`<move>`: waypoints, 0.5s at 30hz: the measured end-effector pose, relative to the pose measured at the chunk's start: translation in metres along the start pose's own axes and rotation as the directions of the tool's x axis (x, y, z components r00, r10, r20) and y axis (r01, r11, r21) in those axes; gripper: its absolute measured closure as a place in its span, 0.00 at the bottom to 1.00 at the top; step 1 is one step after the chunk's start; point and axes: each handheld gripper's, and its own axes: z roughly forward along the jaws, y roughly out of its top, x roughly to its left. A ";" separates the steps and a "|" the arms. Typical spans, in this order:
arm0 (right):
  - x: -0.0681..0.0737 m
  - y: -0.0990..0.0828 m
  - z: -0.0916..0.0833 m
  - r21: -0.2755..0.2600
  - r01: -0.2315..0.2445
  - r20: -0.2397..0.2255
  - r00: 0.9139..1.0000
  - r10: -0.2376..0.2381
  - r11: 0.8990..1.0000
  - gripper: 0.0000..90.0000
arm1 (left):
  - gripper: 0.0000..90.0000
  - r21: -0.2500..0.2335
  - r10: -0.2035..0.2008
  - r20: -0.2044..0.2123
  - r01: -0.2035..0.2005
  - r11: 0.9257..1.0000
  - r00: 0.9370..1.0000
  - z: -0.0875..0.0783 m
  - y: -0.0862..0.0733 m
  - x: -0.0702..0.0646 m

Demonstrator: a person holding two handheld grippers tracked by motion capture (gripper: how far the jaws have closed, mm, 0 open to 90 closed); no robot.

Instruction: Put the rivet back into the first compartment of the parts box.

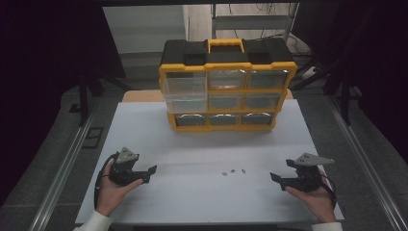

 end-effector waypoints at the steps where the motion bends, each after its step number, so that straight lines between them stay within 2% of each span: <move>1: -0.001 0.000 0.001 0.001 -0.003 0.001 1.000 0.003 1.000 0.18 | 0.19 0.001 0.002 0.003 -0.002 1.000 1.000 0.000 0.000 0.000; 6: -0.002 -0.001 0.002 0.011 -0.016 0.004 1.000 0.016 1.000 0.20 | 0.19 0.013 0.019 0.013 -0.019 1.000 1.000 0.002 -0.001 -0.004; 10: -0.002 0.000 0.001 -0.004 -0.010 0.014 1.000 0.010 1.000 0.20 | 0.19 0.020 0.031 0.009 -0.031 0.999 0.999 0.003 -0.001 -0.006; 15: -0.004 0.001 0.003 0.007 -0.010 0.007 1.000 0.010 1.000 0.21 | 0.19 0.024 0.038 0.003 -0.038 0.999 0.999 0.004 -0.002 -0.007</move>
